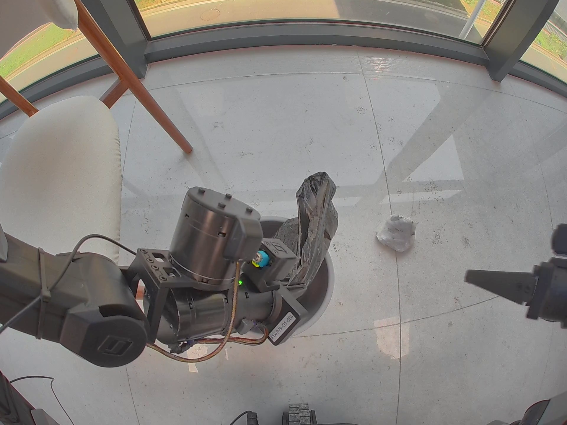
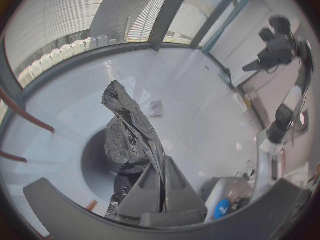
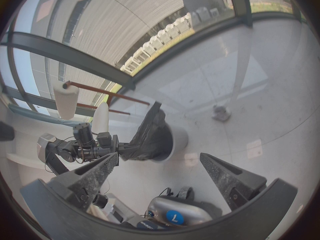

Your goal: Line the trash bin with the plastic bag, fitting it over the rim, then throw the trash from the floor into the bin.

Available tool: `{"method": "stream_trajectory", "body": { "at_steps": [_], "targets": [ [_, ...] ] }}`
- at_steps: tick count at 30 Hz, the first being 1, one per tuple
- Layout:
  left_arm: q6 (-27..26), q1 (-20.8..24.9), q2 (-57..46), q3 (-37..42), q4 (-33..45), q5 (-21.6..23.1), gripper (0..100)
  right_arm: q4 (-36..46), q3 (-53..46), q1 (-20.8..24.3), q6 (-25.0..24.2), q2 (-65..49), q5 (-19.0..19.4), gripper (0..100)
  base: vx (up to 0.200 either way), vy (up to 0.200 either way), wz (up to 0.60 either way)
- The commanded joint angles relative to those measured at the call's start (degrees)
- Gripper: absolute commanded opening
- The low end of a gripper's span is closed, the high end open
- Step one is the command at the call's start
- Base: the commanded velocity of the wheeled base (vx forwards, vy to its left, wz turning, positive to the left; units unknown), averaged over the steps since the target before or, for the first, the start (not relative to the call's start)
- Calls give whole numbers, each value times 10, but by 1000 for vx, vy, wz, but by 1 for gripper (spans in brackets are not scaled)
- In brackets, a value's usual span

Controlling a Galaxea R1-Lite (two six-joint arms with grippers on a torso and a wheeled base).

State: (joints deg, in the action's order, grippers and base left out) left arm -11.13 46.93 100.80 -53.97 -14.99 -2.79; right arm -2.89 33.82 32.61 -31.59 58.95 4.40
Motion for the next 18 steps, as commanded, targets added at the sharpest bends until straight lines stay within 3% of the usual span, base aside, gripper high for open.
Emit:
{"method": "stream_trajectory", "body": {
  "at_steps": [1,5,10,18],
  "targets": [
    [-126,12,-10,-20,59,-100,0,-2,103,84,-58,237,18,100,0,0,0],
    [-153,15,-9,-11,58,-109,0,-1,143,87,-56,292,16,100,0,0,0],
    [-153,39,-6,-12,58,-143,0,6,219,83,-58,366,11,100,0,0,0],
    [-147,55,-3,-2,58,-148,0,1,305,69,-39,458,7,100,0,0,0]
  ]
}}
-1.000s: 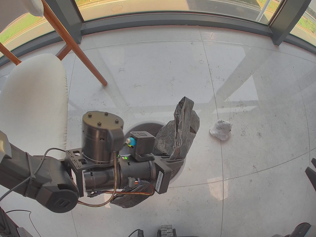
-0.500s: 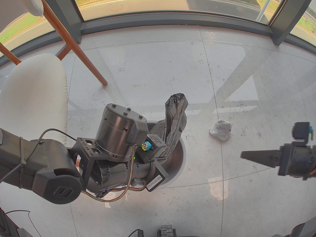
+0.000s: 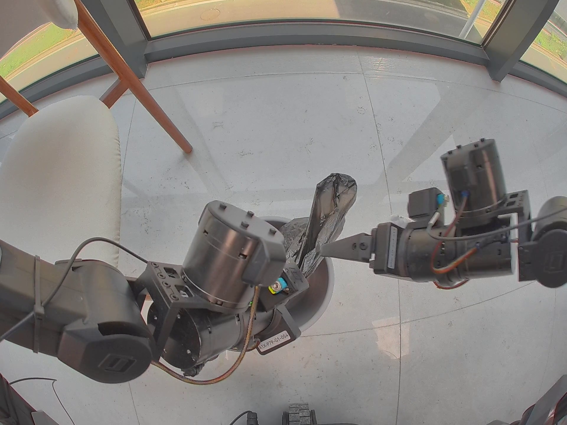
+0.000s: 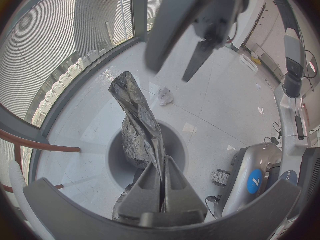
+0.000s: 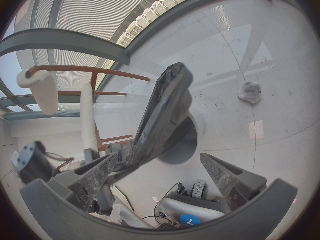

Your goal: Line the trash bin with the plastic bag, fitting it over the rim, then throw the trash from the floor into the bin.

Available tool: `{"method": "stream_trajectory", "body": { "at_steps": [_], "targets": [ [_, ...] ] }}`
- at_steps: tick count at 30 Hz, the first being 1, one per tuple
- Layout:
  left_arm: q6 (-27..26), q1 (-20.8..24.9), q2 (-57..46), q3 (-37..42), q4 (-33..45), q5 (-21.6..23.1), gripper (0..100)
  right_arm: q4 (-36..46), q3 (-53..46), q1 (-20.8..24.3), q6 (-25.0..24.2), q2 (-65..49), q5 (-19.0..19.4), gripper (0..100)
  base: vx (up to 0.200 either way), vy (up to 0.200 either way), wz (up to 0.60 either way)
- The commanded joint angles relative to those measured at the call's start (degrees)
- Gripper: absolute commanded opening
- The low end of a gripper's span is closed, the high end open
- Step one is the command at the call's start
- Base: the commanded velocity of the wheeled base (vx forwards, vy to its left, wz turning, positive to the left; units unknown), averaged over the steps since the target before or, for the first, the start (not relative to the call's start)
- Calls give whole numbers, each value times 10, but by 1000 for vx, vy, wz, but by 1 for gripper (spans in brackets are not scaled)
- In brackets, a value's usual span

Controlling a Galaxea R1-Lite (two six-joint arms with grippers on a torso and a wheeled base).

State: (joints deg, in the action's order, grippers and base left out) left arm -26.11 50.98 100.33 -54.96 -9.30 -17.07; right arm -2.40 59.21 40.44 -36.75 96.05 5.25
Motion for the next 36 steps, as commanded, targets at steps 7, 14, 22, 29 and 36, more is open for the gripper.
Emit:
{"method": "stream_trajectory", "body": {
  "at_steps": [7,14,22,29,36],
  "targets": [
    [3,12,0,18,-2,-6,0,-3,85,-34,41,121,-9,100,0,0,0],
    [3,11,0,23,-20,-6,0,-6,86,-51,98,128,-31,100,0,0,0],
    [4,11,0,27,-20,-5,0,-8,113,-55,97,125,-31,100,0,0,0],
    [4,11,0,27,-20,-5,0,-6,118,-57,99,120,-31,100,0,0,0],
    [4,8,0,27,-20,-6,0,-6,96,-60,99,116,-31,100,0,0,0]
  ]
}}
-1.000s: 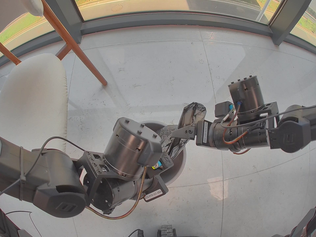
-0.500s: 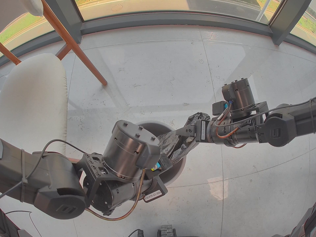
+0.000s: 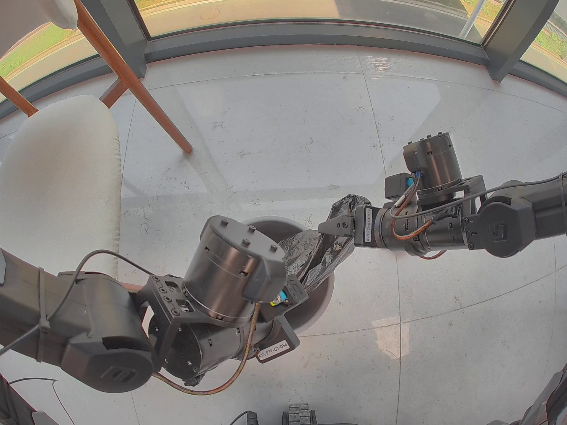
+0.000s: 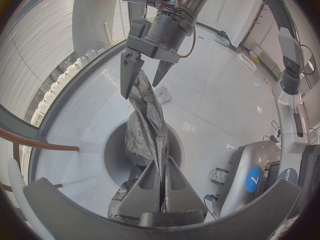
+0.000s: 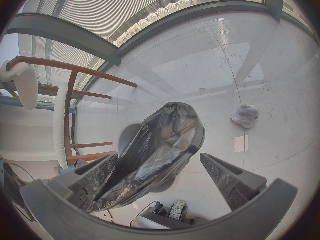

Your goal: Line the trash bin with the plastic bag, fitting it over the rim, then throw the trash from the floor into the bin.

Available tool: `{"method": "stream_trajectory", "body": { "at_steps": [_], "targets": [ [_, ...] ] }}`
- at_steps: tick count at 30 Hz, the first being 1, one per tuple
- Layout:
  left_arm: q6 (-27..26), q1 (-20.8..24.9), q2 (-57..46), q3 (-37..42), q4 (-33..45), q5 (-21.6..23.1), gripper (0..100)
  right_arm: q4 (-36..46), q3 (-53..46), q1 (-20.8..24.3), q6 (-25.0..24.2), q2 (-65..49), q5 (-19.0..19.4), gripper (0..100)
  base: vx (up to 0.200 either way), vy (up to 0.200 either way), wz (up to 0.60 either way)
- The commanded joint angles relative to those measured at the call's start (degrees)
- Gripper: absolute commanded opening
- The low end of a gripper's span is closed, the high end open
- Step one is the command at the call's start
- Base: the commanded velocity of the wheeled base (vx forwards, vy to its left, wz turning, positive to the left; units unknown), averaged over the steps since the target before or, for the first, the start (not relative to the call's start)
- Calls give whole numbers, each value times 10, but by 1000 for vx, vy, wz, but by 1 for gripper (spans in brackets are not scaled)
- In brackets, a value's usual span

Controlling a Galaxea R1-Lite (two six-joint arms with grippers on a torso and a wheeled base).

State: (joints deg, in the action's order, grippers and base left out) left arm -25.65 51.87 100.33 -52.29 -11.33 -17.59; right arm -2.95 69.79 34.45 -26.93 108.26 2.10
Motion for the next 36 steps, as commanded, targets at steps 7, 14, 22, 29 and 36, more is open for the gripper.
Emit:
{"method": "stream_trajectory", "body": {
  "at_steps": [7,14,22,29,36],
  "targets": [
    [-2,-25,2,5,0,0,0,0,-11,1,0,-8,-1,100,0,0,0],
    [-2,-40,4,1,0,0,0,0,-26,3,0,-15,0,100,0,0,0],
    [-1,-40,4,-2,0,0,0,-7,-30,-1,0,-5,1,100,0,0,0],
    [0,-40,3,-1,0,0,0,-79,-25,-3,2,-4,-1,100,0,0,0],
    [0,-40,3,-4,0,0,0,-76,-33,-22,1,-3,-1,100,0,0,0]
  ]
}}
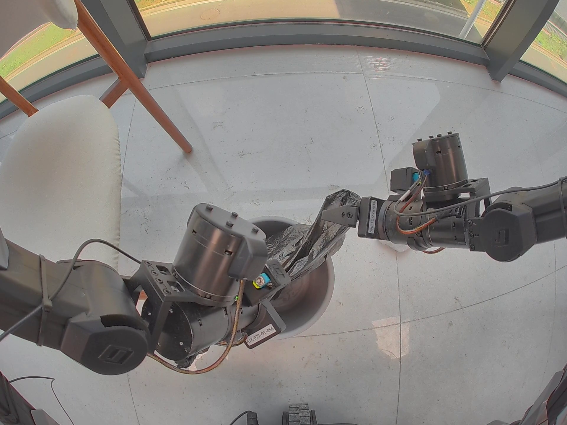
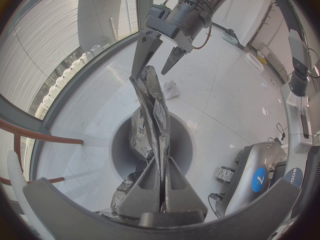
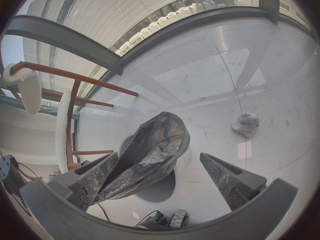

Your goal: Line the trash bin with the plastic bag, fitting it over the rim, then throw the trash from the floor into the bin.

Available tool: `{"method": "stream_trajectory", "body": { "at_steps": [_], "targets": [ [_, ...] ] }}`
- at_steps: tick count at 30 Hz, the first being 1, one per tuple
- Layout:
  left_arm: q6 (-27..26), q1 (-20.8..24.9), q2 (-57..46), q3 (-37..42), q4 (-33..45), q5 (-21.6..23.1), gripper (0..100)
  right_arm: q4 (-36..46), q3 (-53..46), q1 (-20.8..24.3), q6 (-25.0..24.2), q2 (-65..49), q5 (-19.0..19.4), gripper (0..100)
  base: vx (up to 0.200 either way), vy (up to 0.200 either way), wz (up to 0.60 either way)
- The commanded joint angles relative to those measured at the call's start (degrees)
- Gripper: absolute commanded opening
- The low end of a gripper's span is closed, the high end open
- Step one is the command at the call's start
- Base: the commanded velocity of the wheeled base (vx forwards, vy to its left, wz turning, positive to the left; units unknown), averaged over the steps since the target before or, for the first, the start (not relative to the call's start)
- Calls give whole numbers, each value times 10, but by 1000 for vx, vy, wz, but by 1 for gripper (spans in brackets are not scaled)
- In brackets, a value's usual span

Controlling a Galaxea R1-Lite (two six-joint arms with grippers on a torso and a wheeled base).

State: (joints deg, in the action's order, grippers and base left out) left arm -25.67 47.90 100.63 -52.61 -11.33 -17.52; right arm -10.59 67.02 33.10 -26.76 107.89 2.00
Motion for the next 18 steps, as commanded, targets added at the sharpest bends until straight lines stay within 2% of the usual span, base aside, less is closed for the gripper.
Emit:
{"method": "stream_trajectory", "body": {
  "at_steps": [1,10,18],
  "targets": [
    [0,0,0,0,0,-1,0,-3,-12,-9,0,0,0,100,0,0,0],
    [0,-1,0,-1,0,-1,0,-6,-37,-8,-1,3,1,100,0,0,0],
    [5,-1,0,-1,-1,0,0,-6,-37,31,-5,25,1,100,0,0,0]
  ]
}}
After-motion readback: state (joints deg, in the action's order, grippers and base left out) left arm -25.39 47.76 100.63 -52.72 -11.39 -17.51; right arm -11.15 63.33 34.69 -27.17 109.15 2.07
